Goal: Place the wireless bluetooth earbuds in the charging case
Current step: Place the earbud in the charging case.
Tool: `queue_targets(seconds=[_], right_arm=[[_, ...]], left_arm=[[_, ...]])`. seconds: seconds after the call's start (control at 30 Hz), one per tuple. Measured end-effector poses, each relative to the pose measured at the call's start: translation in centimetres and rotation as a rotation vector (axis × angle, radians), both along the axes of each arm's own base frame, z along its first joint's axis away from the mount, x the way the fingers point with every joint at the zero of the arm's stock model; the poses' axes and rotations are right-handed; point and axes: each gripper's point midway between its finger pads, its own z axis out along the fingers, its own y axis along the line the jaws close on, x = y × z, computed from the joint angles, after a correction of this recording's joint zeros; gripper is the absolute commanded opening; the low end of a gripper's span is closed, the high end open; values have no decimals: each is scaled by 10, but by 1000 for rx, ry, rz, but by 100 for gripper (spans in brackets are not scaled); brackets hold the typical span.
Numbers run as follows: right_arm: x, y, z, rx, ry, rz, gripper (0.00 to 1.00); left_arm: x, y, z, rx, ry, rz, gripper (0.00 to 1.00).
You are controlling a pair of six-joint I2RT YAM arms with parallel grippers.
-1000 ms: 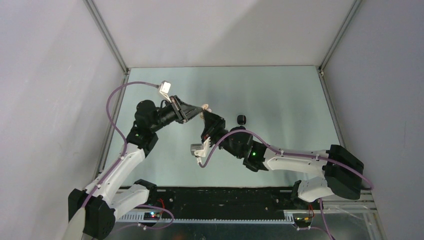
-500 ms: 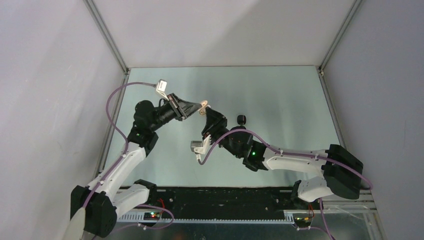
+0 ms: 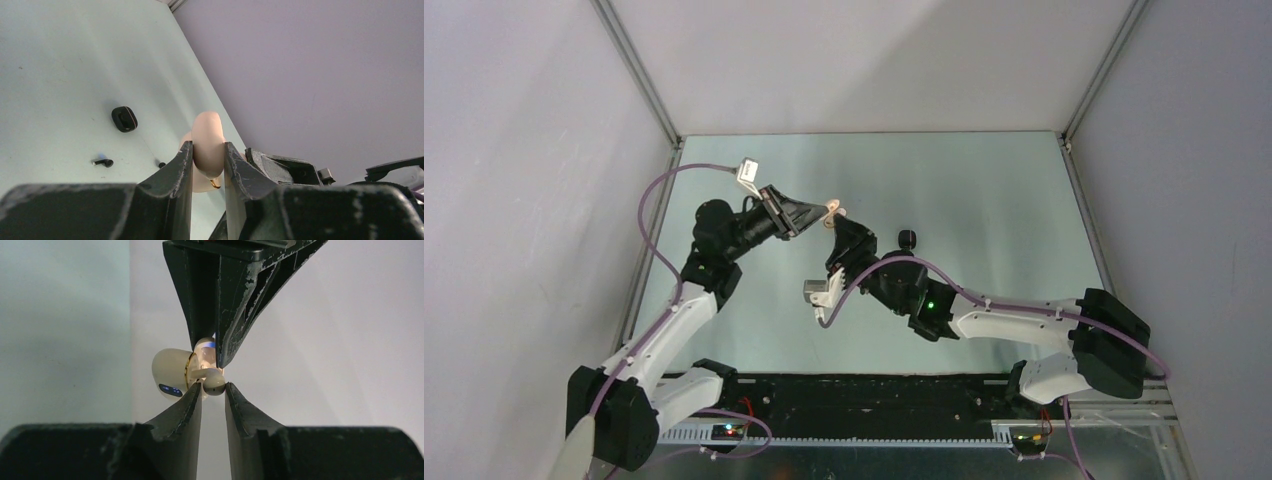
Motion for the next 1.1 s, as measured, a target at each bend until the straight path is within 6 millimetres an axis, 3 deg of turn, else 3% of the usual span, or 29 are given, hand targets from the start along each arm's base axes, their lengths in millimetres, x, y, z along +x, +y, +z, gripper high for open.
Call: queue_targets(seconds=[0.37,0.5,0.67,1.1], right_arm=[[3,5,0,19,172,-20,28],[3,4,0,34,215,-29,22],[3,4,0,58,255,-37,3],[8,-1,6,171,255,-44,0]], left_arm=[[2,-1,-3,2,6,-2,0],[2,-1,-4,3,9,-2,0],[2,-1,-5,4,11,-6,0],[3,-2,-2,0,-5,-9,0]])
